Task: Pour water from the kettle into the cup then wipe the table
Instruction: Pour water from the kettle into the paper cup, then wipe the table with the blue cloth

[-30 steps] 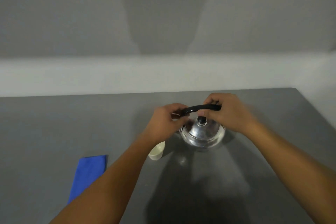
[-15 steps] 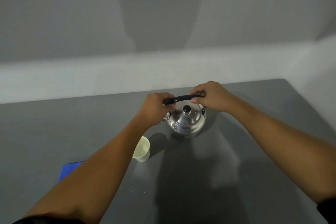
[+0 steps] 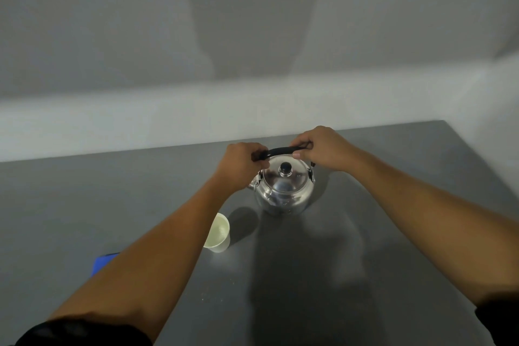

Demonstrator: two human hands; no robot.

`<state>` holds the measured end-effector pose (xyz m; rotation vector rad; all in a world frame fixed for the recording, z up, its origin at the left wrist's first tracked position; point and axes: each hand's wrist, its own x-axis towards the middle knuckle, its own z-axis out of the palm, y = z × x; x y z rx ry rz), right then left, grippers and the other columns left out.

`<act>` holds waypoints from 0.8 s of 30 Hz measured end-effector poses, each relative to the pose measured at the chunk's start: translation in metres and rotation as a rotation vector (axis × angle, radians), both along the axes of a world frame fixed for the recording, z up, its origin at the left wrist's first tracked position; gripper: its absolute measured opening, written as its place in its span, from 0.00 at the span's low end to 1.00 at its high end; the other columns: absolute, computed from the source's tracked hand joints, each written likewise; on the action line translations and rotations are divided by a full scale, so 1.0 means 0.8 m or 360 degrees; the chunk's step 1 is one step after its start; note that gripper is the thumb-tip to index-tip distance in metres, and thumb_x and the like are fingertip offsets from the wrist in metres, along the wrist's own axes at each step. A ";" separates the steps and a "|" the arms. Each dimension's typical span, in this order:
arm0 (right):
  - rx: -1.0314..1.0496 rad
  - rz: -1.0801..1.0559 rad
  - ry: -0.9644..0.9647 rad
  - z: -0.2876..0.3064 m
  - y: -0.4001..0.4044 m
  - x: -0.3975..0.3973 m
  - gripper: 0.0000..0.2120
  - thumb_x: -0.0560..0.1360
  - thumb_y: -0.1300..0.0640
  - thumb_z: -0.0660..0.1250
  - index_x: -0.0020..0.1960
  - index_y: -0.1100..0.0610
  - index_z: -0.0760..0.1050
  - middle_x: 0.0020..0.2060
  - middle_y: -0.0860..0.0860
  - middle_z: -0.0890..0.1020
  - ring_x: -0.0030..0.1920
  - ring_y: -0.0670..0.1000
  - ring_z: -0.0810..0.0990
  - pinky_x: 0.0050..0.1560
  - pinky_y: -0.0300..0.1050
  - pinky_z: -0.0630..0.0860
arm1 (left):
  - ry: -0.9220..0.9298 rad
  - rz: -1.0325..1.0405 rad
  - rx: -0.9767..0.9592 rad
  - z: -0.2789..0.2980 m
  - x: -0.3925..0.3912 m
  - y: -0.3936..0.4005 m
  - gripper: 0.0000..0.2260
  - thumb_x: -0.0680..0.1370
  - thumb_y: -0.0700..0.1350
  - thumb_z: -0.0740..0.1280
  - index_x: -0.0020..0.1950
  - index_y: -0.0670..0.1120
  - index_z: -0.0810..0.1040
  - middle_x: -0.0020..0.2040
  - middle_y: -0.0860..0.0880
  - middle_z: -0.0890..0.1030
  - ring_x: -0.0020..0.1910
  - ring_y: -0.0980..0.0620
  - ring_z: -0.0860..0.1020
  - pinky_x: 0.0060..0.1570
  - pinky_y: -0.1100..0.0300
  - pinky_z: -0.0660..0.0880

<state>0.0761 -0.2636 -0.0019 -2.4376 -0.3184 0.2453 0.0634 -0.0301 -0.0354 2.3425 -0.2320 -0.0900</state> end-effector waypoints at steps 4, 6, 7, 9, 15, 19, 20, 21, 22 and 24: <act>0.0010 0.0007 -0.0015 -0.005 0.001 -0.001 0.08 0.74 0.54 0.74 0.51 0.44 0.84 0.34 0.36 0.83 0.37 0.34 0.80 0.40 0.36 0.70 | -0.0027 0.0010 0.0014 -0.004 -0.003 0.000 0.08 0.73 0.46 0.76 0.52 0.53 0.85 0.44 0.51 0.87 0.46 0.49 0.83 0.51 0.55 0.78; 0.0020 0.0014 -0.0018 -0.004 0.001 -0.001 0.07 0.74 0.54 0.74 0.51 0.44 0.84 0.36 0.37 0.83 0.38 0.30 0.79 0.40 0.35 0.70 | -0.0026 0.0019 -0.0011 -0.005 -0.006 0.000 0.09 0.74 0.45 0.76 0.54 0.52 0.85 0.46 0.51 0.87 0.48 0.50 0.84 0.53 0.56 0.78; 0.0025 0.0012 -0.0016 -0.004 0.001 -0.002 0.07 0.74 0.54 0.74 0.51 0.44 0.84 0.37 0.37 0.83 0.38 0.31 0.79 0.40 0.35 0.70 | -0.0023 0.0014 -0.0016 -0.004 -0.007 0.000 0.10 0.74 0.45 0.76 0.55 0.52 0.85 0.47 0.51 0.87 0.48 0.50 0.84 0.54 0.57 0.78; 0.0018 -0.0002 -0.0015 -0.005 0.003 -0.002 0.07 0.74 0.54 0.74 0.51 0.44 0.84 0.39 0.39 0.84 0.41 0.36 0.81 0.42 0.36 0.71 | -0.0008 -0.0012 -0.0023 -0.002 -0.010 0.003 0.12 0.75 0.44 0.76 0.57 0.51 0.84 0.48 0.51 0.87 0.49 0.52 0.84 0.55 0.58 0.77; -0.0017 -0.0070 -0.0163 0.000 0.018 -0.018 0.11 0.74 0.56 0.74 0.55 0.49 0.84 0.48 0.47 0.83 0.50 0.49 0.81 0.53 0.43 0.76 | 0.0001 0.0008 -0.0038 0.015 -0.037 0.027 0.14 0.77 0.44 0.74 0.63 0.47 0.82 0.56 0.52 0.86 0.52 0.55 0.83 0.53 0.69 0.74; 0.0039 -0.0079 -0.0414 0.013 0.045 -0.039 0.07 0.75 0.57 0.72 0.51 0.49 0.84 0.48 0.47 0.81 0.50 0.47 0.78 0.51 0.39 0.69 | -0.0050 0.0157 -0.0105 0.027 -0.074 0.059 0.09 0.77 0.45 0.74 0.57 0.50 0.84 0.50 0.55 0.86 0.46 0.60 0.84 0.48 0.71 0.76; 0.0085 -0.0063 -0.0441 0.017 0.055 -0.045 0.06 0.75 0.58 0.71 0.49 0.49 0.84 0.48 0.47 0.81 0.50 0.46 0.78 0.51 0.38 0.70 | -0.0080 0.0184 -0.0126 0.029 -0.086 0.070 0.08 0.77 0.45 0.74 0.56 0.50 0.84 0.49 0.55 0.86 0.45 0.61 0.84 0.46 0.74 0.75; 0.0141 -0.0040 -0.0442 0.022 0.066 -0.052 0.06 0.75 0.58 0.72 0.48 0.50 0.85 0.47 0.46 0.81 0.49 0.45 0.79 0.51 0.38 0.73 | -0.0108 0.0204 -0.0140 0.031 -0.099 0.082 0.07 0.77 0.44 0.74 0.55 0.50 0.84 0.49 0.55 0.87 0.44 0.60 0.84 0.44 0.74 0.75; 0.0191 -0.0007 -0.0430 0.026 0.078 -0.059 0.05 0.75 0.59 0.72 0.47 0.50 0.85 0.47 0.45 0.81 0.48 0.44 0.80 0.51 0.38 0.75 | -0.0121 0.0226 -0.0148 0.032 -0.113 0.096 0.07 0.78 0.45 0.74 0.55 0.50 0.84 0.49 0.54 0.87 0.45 0.59 0.84 0.45 0.73 0.76; 0.0246 0.0088 -0.0416 0.034 0.107 -0.075 0.05 0.75 0.59 0.72 0.47 0.50 0.85 0.46 0.45 0.81 0.48 0.44 0.81 0.52 0.39 0.78 | -0.0114 0.0288 -0.0167 0.032 -0.143 0.127 0.06 0.78 0.46 0.73 0.55 0.51 0.84 0.48 0.55 0.87 0.45 0.59 0.84 0.46 0.71 0.77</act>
